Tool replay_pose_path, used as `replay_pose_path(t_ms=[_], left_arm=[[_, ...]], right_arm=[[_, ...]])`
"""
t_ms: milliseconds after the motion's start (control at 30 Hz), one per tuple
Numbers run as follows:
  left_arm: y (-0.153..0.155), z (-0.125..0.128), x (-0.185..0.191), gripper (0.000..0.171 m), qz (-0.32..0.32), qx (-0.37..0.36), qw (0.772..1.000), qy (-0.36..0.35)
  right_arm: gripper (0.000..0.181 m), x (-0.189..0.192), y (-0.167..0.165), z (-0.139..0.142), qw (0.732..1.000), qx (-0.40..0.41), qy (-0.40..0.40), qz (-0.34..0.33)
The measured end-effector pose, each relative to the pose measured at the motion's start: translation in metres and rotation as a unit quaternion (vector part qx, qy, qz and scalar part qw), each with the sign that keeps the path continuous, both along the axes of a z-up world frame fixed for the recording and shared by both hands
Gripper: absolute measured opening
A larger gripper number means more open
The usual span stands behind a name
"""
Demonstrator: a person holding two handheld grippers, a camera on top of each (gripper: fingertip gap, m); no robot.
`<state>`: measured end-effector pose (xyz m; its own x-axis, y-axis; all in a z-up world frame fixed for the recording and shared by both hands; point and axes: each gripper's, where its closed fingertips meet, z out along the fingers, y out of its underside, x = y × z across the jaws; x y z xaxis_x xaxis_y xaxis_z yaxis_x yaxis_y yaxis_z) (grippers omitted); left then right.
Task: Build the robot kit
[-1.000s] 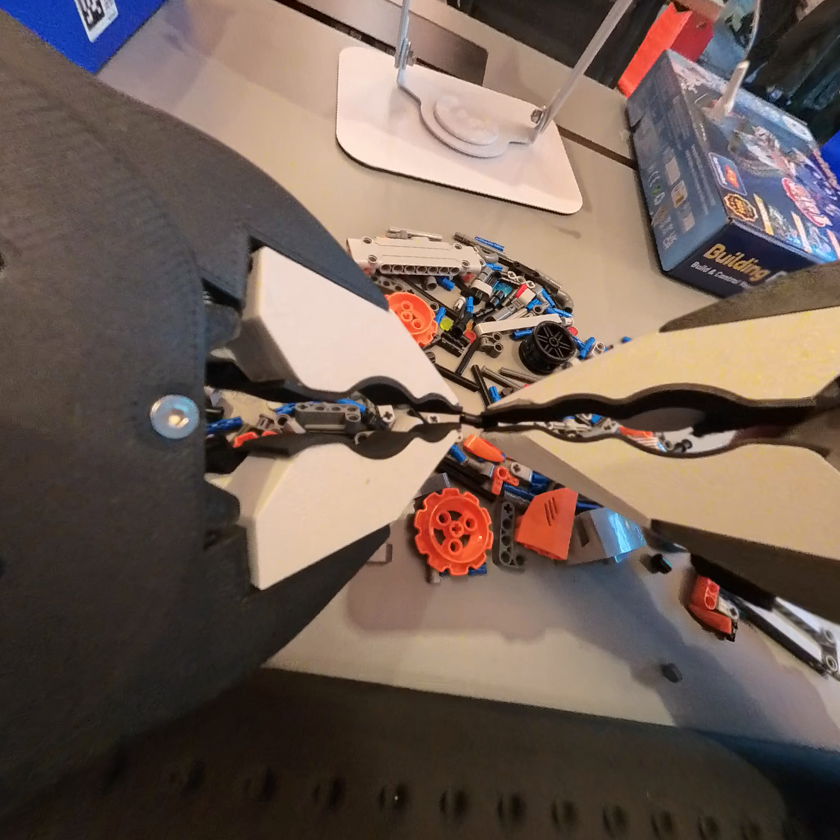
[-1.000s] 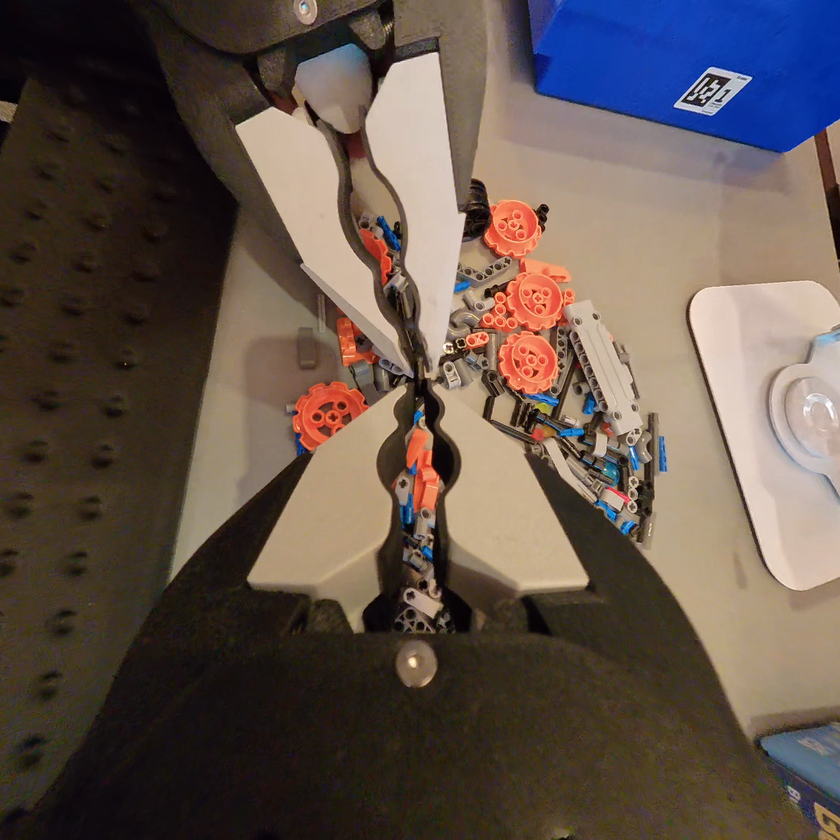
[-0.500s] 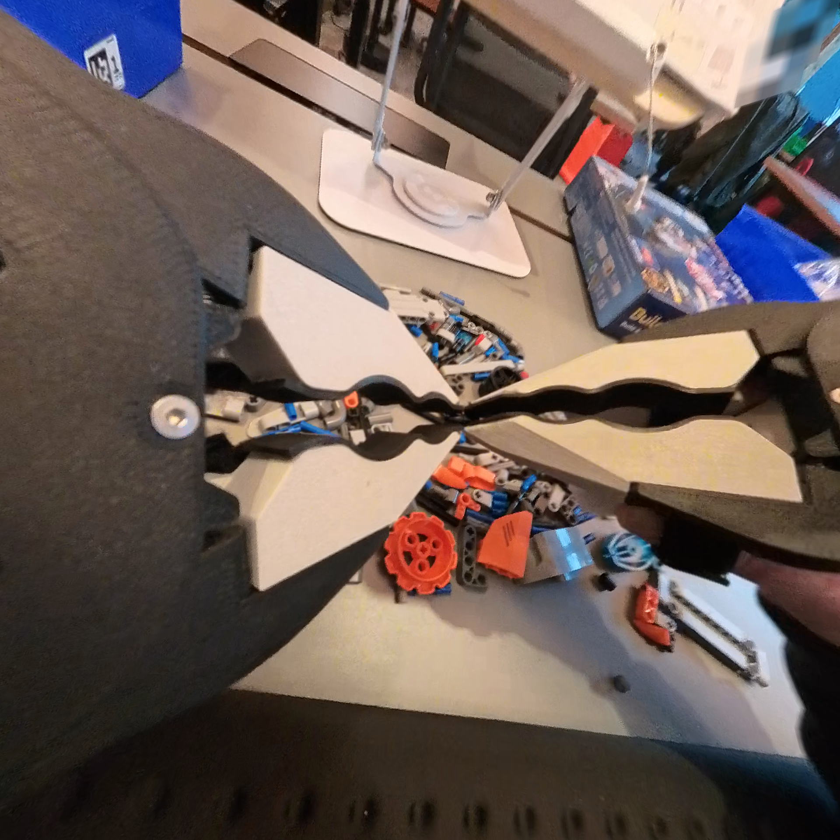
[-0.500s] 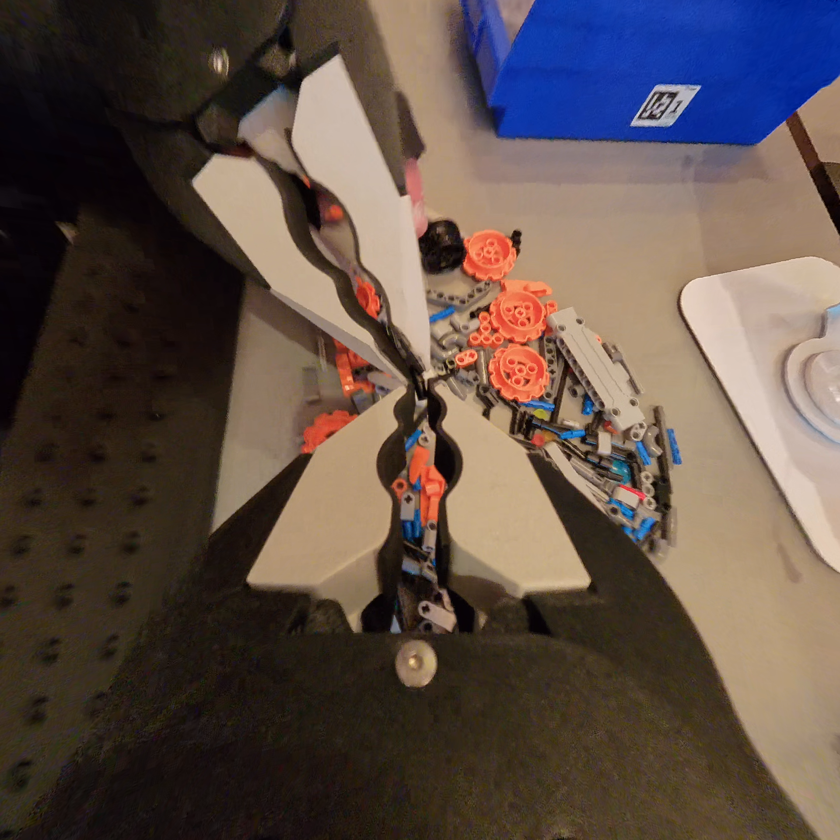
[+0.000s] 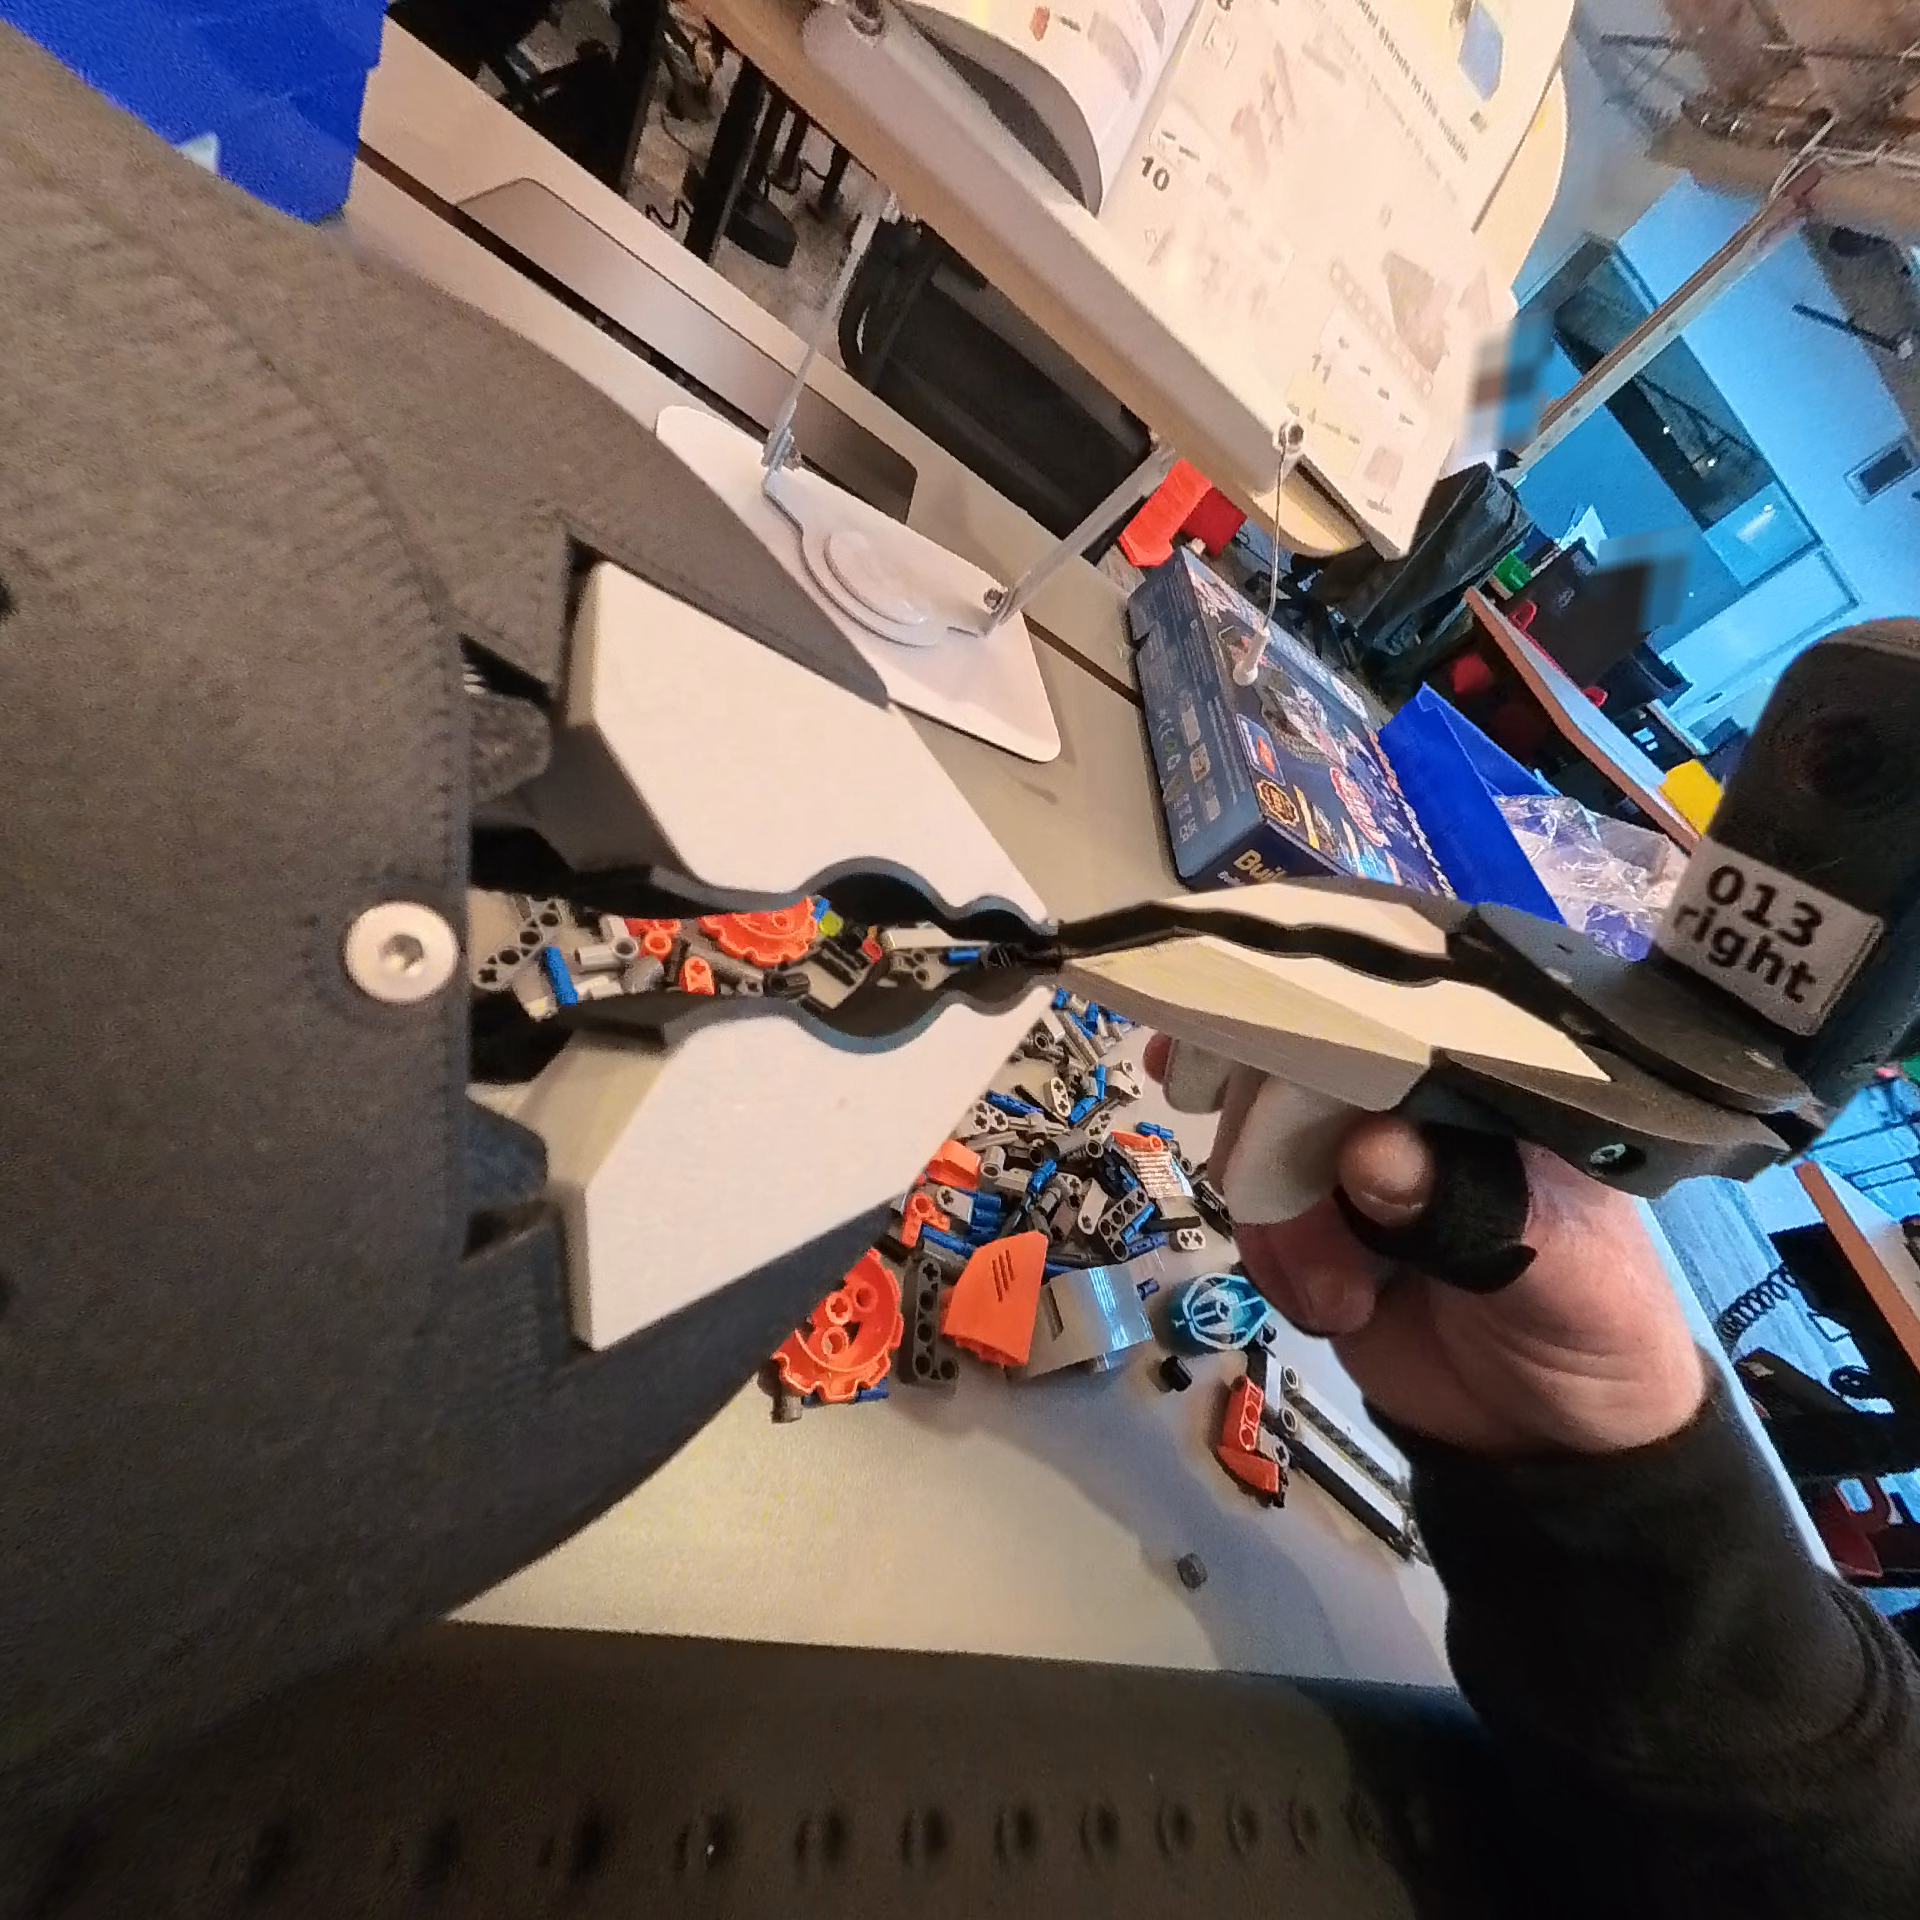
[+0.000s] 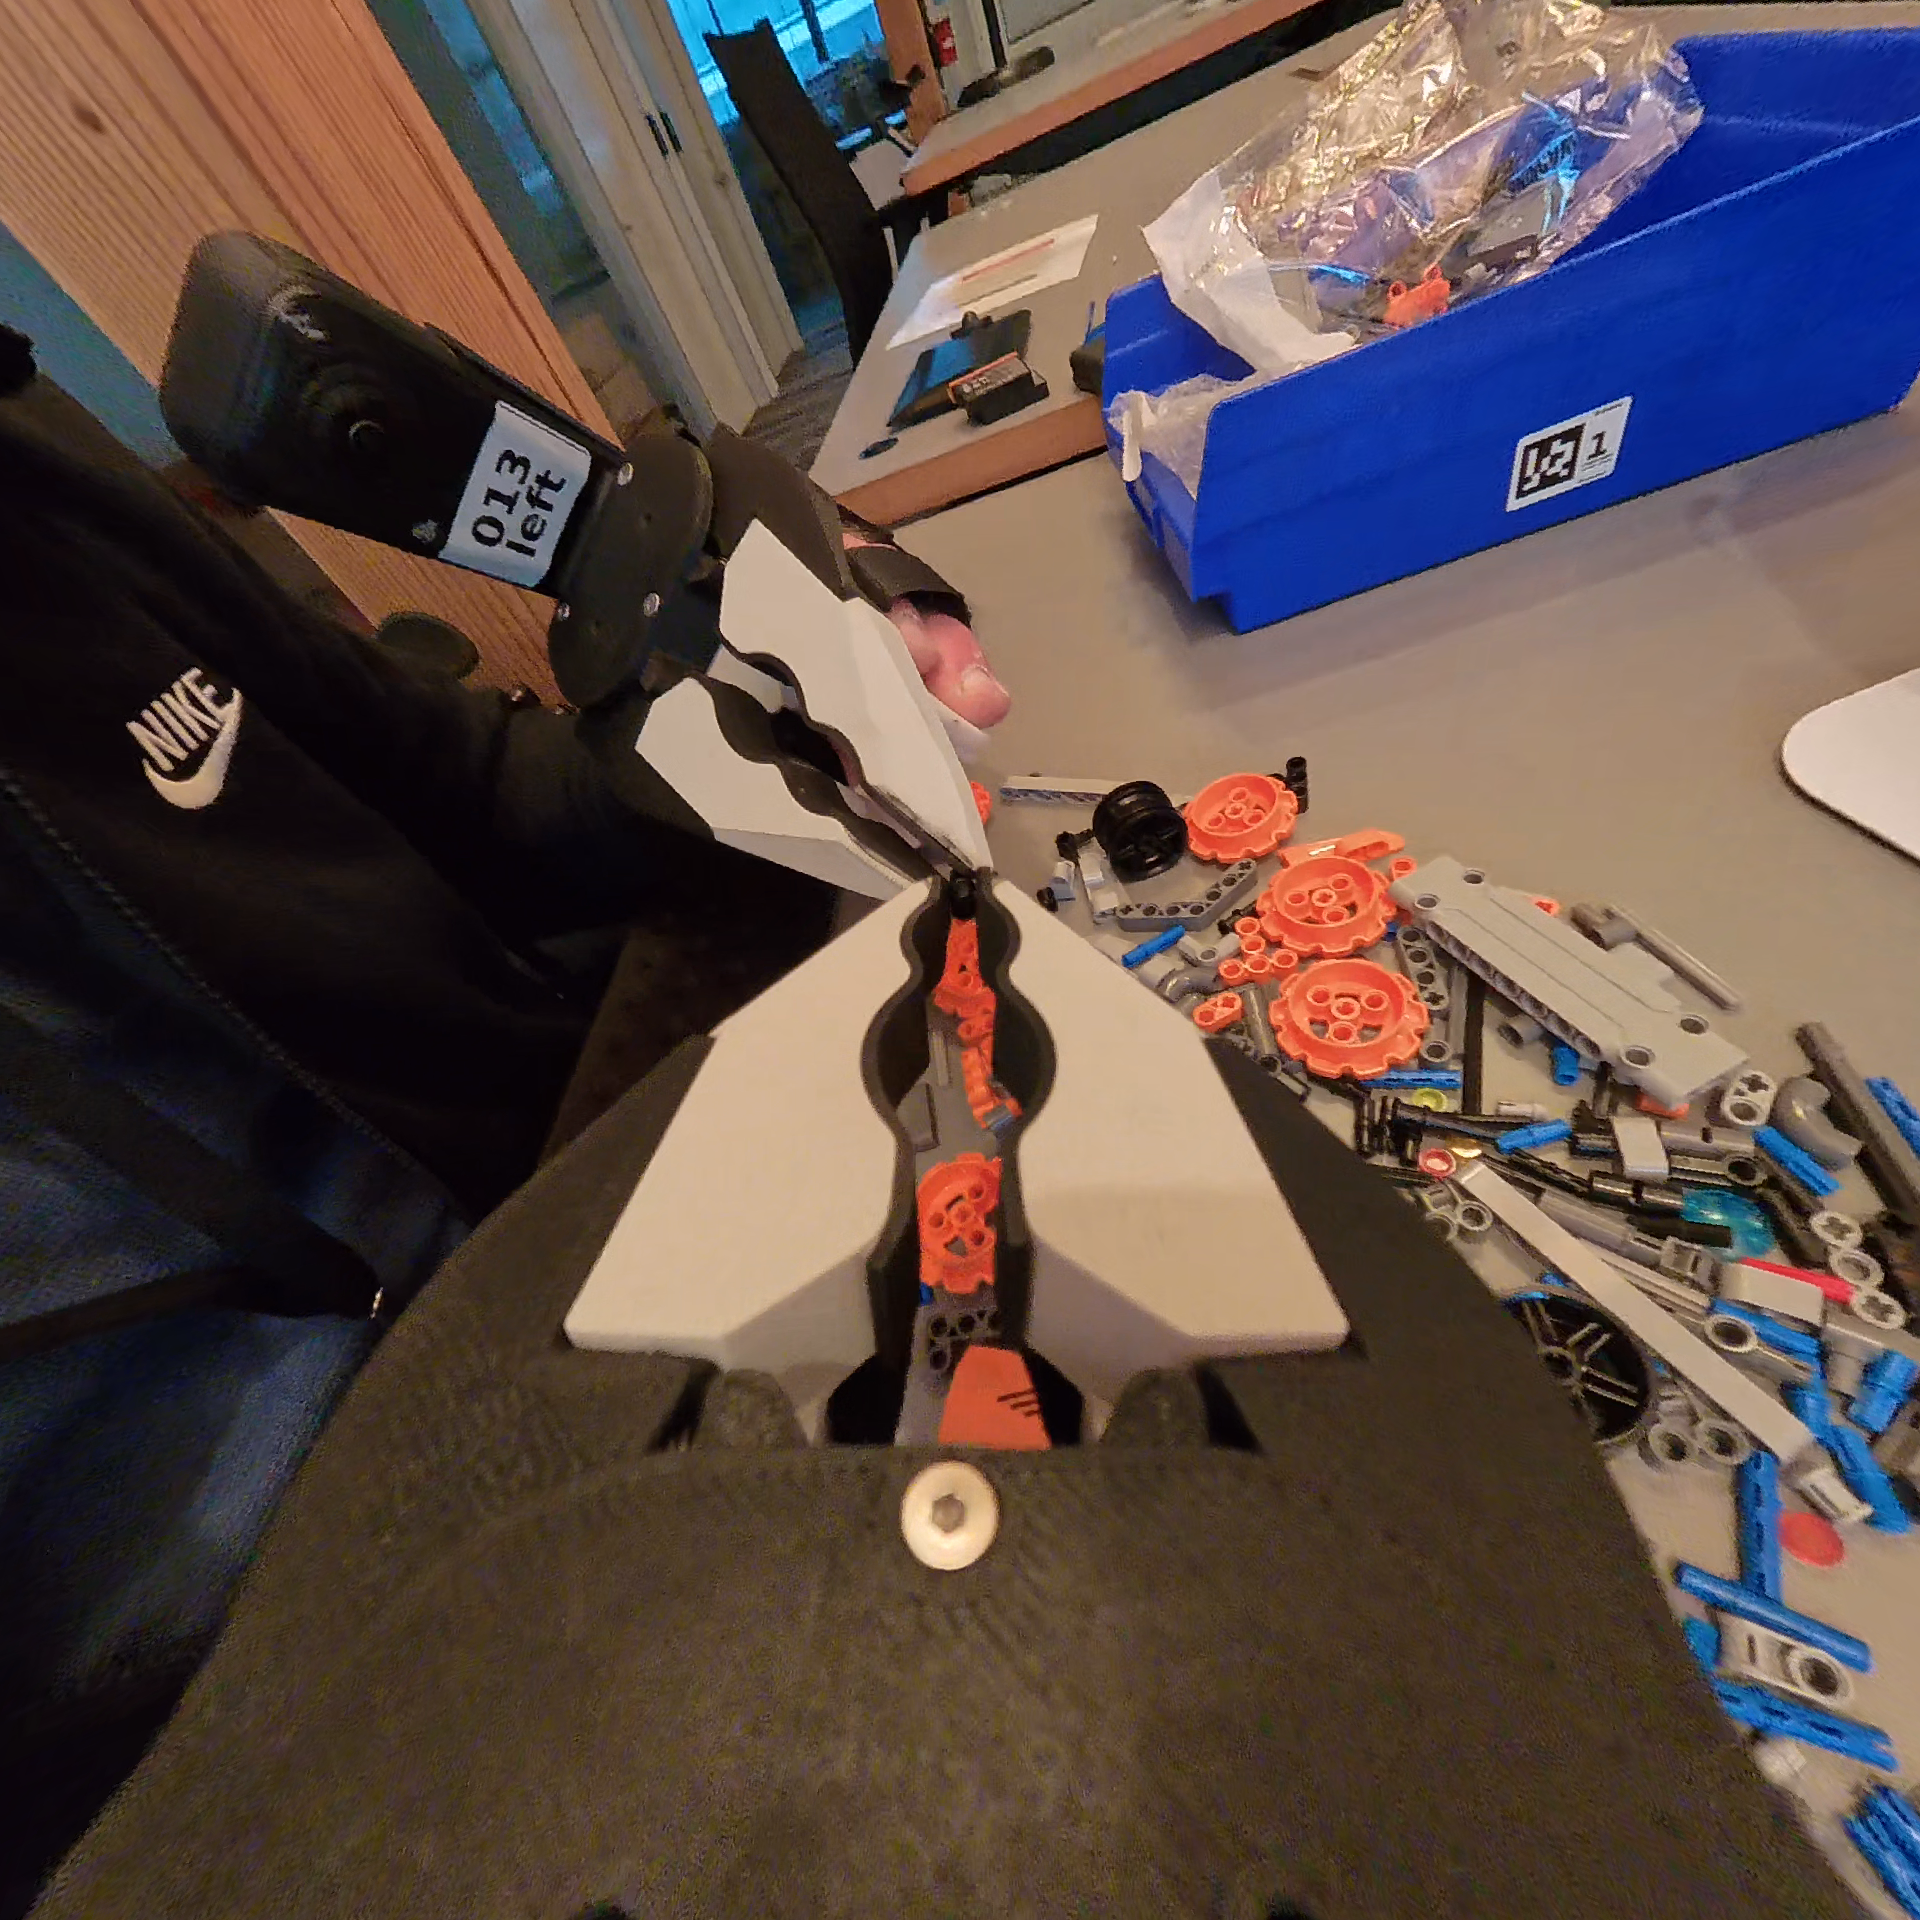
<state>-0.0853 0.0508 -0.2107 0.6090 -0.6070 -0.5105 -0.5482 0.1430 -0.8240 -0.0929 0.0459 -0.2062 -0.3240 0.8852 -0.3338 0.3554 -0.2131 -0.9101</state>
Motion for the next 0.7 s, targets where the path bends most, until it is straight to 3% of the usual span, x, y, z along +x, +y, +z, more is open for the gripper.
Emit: replay_pose_path(t_ms=[67,133,267,433,700], left_arm=[[0.0,-0.004,0.001,0.001,-0.007,-0.016,1.0,-0.006],[-0.002,-0.014,-0.001,0.014,-0.011,-0.045,0.999,0.011],[-0.014,-0.058,-0.015,0.023,-0.022,-0.143,0.987,0.074],[-0.02,-0.092,-0.019,0.019,-0.031,-0.196,0.971,0.131],[-0.017,-0.108,-0.018,0.007,-0.009,-0.213,0.966,0.148]], right_arm=[[0.001,0.001,0.001,-0.003,1.0,0.002,-0.002,0.005],[0.001,0.002,0.004,-0.008,1.0,0.019,-0.014,0.0],[0.002,0.006,0.016,-0.018,0.998,0.042,-0.035,-0.016],[0.002,0.006,0.017,-0.029,0.996,0.065,-0.057,-0.017],[0.002,0.005,0.014,-0.031,0.995,0.076,-0.06,-0.014]])
